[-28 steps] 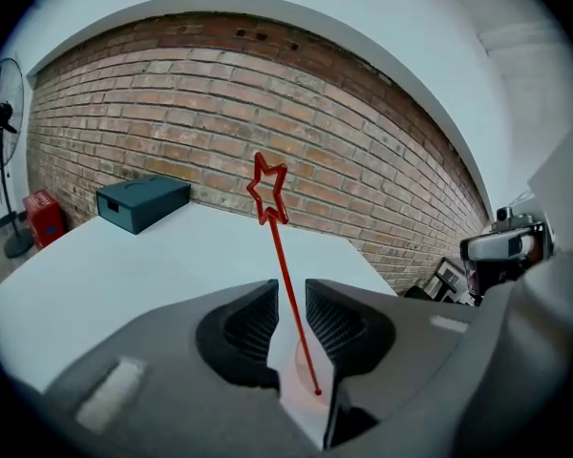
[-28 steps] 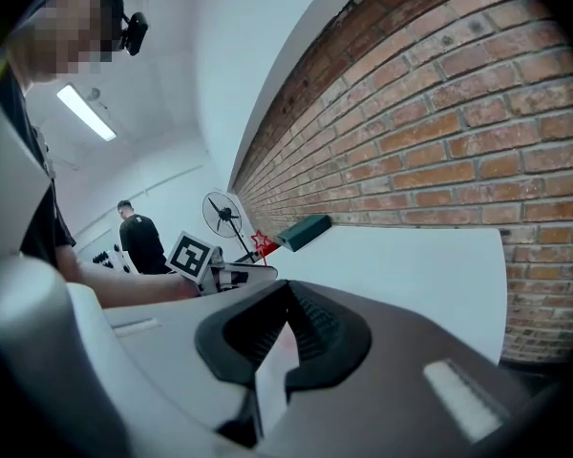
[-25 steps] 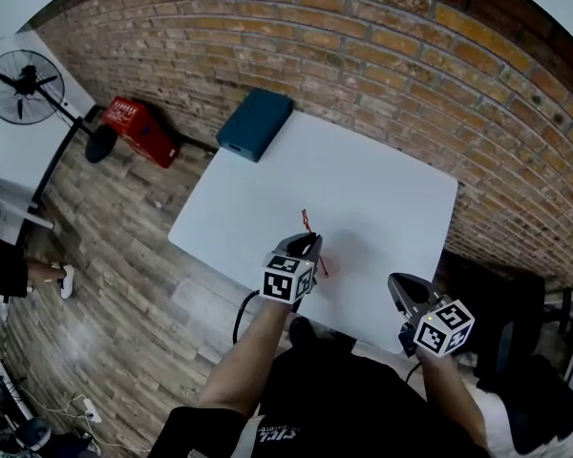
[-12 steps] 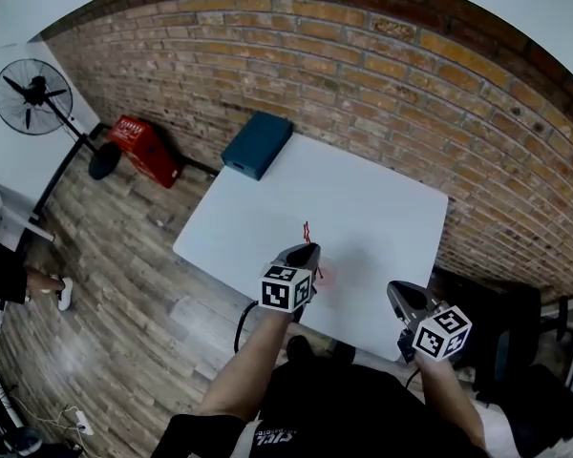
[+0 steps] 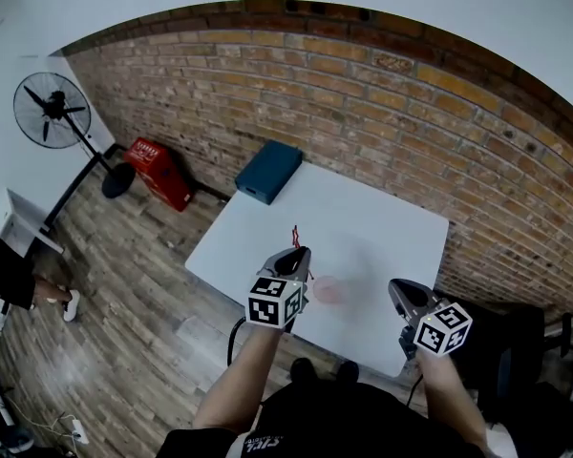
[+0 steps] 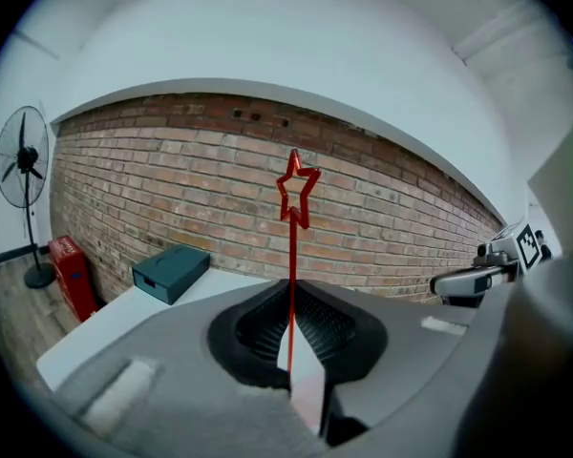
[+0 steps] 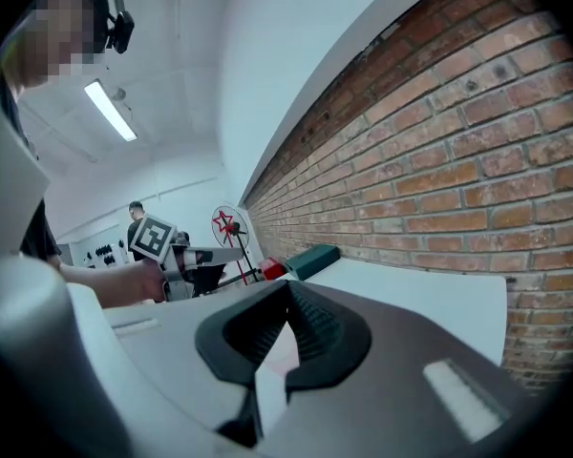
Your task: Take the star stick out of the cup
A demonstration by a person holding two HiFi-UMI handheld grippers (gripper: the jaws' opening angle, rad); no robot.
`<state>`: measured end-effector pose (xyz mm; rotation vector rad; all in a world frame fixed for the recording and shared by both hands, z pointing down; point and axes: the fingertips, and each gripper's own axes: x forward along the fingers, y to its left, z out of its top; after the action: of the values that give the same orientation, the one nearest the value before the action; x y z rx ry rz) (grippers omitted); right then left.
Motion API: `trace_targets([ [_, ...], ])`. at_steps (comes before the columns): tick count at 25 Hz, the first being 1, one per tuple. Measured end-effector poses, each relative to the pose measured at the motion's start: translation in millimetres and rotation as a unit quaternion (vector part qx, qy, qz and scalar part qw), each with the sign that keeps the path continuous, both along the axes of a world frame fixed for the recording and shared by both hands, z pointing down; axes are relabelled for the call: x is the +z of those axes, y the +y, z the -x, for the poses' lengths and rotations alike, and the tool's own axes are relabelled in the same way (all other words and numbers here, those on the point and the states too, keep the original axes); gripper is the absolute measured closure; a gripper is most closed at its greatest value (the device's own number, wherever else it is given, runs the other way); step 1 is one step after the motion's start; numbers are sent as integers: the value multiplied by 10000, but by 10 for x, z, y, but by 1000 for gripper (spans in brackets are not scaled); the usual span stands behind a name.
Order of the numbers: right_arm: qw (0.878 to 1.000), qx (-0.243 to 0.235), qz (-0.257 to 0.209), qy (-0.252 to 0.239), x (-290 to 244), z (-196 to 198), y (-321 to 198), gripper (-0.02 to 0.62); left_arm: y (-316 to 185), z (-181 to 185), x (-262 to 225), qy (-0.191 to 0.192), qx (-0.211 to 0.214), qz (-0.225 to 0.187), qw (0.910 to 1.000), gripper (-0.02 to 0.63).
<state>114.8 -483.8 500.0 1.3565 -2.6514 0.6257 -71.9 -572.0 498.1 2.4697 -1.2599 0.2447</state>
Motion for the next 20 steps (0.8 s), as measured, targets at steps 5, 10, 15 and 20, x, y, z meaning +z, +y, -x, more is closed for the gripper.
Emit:
trace_targets([
  [5, 9987, -74, -496, -58, -324, 28, -99, 595, 75, 310, -393, -8, -357, -391, 9986, 586],
  [10, 9951, -174, -968, 11, -627, -55, -215, 595, 109, 659, -539, -157, -803, -578, 9950, 586],
  [15, 9916, -123, -1285, 104, -828, -155, -311, 595, 109, 974, -667, -236, -1296, -792, 9881, 586],
  [20, 9888, -184, -1465, 217, -890, -167, -351, 595, 134, 1131, -712, -253, -1573, -899, 9831, 586],
])
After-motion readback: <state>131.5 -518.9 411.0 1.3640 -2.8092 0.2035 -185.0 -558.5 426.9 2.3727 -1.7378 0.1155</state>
